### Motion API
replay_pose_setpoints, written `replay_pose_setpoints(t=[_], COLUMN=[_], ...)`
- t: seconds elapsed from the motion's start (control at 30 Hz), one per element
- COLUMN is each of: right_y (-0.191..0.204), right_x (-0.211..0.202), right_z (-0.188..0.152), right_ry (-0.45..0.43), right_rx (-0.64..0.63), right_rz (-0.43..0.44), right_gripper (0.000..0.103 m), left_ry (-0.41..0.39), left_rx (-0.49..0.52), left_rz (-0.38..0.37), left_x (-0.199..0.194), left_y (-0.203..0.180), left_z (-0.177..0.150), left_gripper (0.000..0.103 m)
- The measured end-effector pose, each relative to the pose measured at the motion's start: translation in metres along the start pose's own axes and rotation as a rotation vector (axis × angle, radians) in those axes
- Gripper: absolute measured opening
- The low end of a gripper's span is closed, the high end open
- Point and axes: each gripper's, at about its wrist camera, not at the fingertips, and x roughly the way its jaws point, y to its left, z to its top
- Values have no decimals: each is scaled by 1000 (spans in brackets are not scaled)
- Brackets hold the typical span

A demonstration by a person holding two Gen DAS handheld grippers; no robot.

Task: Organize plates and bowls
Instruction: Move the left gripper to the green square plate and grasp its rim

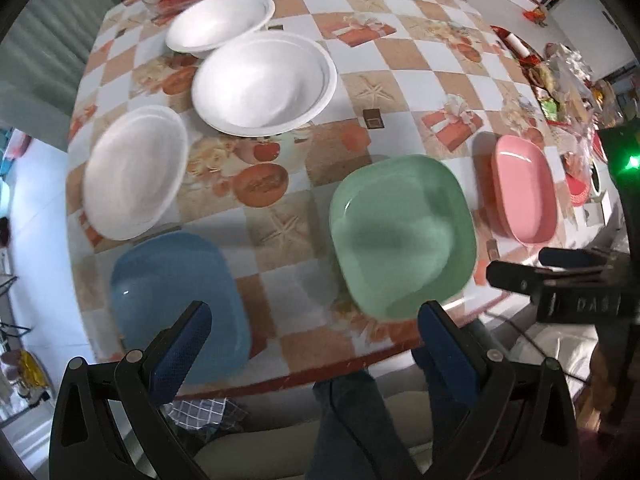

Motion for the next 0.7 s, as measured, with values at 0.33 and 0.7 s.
replay_pose_setpoints(t=[0.33, 0.7], right_y=[-3, -25], right_x=[40, 49], right_z=[35, 63], right_ry=[37, 50], right_rx=[-1, 10], right_rz=[49, -56], right_gripper=[103, 103], left_ry=[20, 19], left_rx=[-37, -111], left_rz=[42, 70], left_x=[54, 85], left_y=[-12, -7], left_z=[12, 21], left_gripper=[103, 103])
